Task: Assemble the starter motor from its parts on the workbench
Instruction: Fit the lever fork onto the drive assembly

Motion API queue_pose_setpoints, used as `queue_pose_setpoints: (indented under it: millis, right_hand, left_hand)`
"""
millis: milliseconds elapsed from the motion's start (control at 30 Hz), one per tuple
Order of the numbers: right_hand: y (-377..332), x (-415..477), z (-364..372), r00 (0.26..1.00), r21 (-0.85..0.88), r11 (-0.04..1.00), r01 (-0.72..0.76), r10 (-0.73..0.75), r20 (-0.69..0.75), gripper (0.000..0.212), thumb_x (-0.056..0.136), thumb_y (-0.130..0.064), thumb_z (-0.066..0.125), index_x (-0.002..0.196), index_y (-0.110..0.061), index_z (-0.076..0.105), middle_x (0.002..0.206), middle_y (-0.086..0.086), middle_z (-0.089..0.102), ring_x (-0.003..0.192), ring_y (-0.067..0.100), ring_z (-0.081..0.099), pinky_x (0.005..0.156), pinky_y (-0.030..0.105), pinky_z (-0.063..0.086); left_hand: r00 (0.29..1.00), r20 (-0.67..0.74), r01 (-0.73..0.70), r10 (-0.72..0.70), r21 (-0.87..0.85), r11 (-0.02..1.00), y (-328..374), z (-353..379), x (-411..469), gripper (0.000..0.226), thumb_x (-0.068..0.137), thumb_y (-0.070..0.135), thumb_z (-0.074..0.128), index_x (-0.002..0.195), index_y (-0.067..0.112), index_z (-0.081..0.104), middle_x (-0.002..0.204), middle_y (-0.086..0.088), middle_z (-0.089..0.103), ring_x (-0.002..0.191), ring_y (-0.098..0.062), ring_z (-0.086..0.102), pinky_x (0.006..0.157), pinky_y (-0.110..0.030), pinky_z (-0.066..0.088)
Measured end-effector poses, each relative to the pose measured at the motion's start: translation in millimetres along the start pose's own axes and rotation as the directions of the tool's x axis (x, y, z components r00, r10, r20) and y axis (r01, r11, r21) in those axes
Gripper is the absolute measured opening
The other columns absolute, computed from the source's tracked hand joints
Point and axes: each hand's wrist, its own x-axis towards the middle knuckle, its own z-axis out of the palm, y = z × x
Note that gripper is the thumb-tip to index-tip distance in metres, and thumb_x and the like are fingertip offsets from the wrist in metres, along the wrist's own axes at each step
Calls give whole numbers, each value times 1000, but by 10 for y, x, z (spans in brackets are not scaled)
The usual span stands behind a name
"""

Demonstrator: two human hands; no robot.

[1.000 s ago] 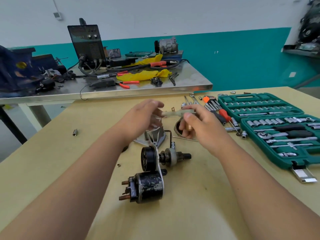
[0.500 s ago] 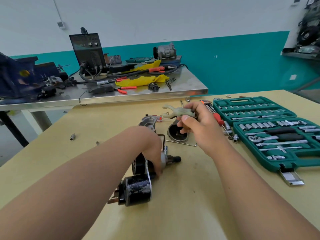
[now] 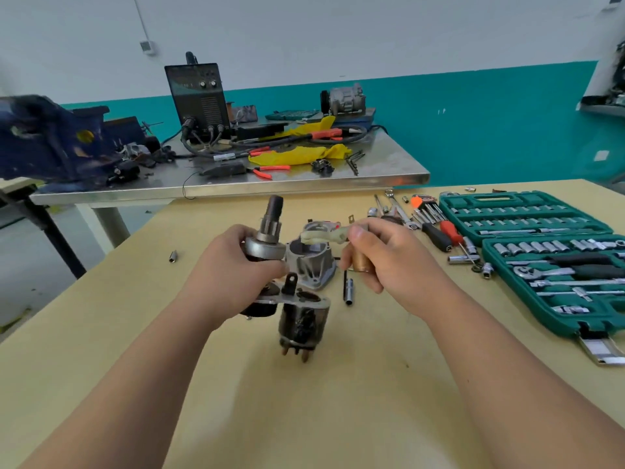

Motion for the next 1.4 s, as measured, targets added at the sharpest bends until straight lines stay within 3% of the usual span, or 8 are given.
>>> queue_pose_setpoints:
  millis: [200,333,467,600,867,1100,1267,1400]
  right_hand:
    - [27,9,116,999,-55,998,29,-31,-37,16,95,-22,54,100,-34,64,82,8,67,61,14,62,55,24,51]
    - [100,63,197,995,-51,997,65,-69,-73,19,94,-19,56,103,-35,62,92,-3,72,88,13,68,75,24,56]
    - [191,123,281,999,-31,999,41,-42,-31,17,88,-32,55,103,-38,59,95,-10,72,93,4,66,83,23,52]
    - [294,137,198,1000,-77,997,1,-3,-20,19,95,-24,55,105,-40,57,92,-18,71,91,0,65,91,35,48]
    - [222,221,-57,992,-142,989,49,-31,125,19,90,-13,62,100,-29,65,90,0,74,81,13,70,76,24,55]
    - [277,242,-39,997,-195,978,80,-75,35,17,87,-21,65,95,-36,65,86,-6,74,78,10,70,68,26,56]
    - [187,282,-20,986,-281,954,102,-135,-99,10,82,-35,60,91,-37,63,81,-13,69,70,6,65,63,24,55]
    - [5,326,-213,988,-446,884,140,-151,12,11,80,-39,61,90,-43,65,82,-17,66,68,6,60,61,19,50]
  left_hand:
    - [982,-188,-59,20,-203,977,-220,169,-163,31,77,25,78,92,36,54,80,12,64,67,4,60,55,-17,42]
    - [992,-120,-63,34,-246,967,-333,179,-111,30,80,21,76,92,38,54,82,13,67,71,-2,63,63,-23,46]
    - [986,20,-159,167,-216,963,-223,158,27,33,75,20,77,94,38,58,87,10,69,76,-6,66,63,-14,51]
    - [984,101,-119,146,-235,965,-132,211,192,35,75,18,80,101,29,60,88,4,70,82,-14,67,74,-28,56]
    - [967,190,-51,170,-511,858,-263,295,296,52,64,29,82,113,19,65,103,-6,74,97,-23,71,81,-28,57]
    - [985,-3,-146,172,-545,826,-236,516,261,20,77,53,61,94,45,68,81,5,74,72,-13,72,64,-18,54]
    - [981,-6,-166,194,-550,818,-229,533,234,15,89,47,51,94,49,66,88,12,74,70,-10,71,62,-16,52]
    - [976,-9,-184,216,-558,809,-234,525,214,15,90,42,51,97,41,65,90,14,74,77,-8,72,65,-17,54]
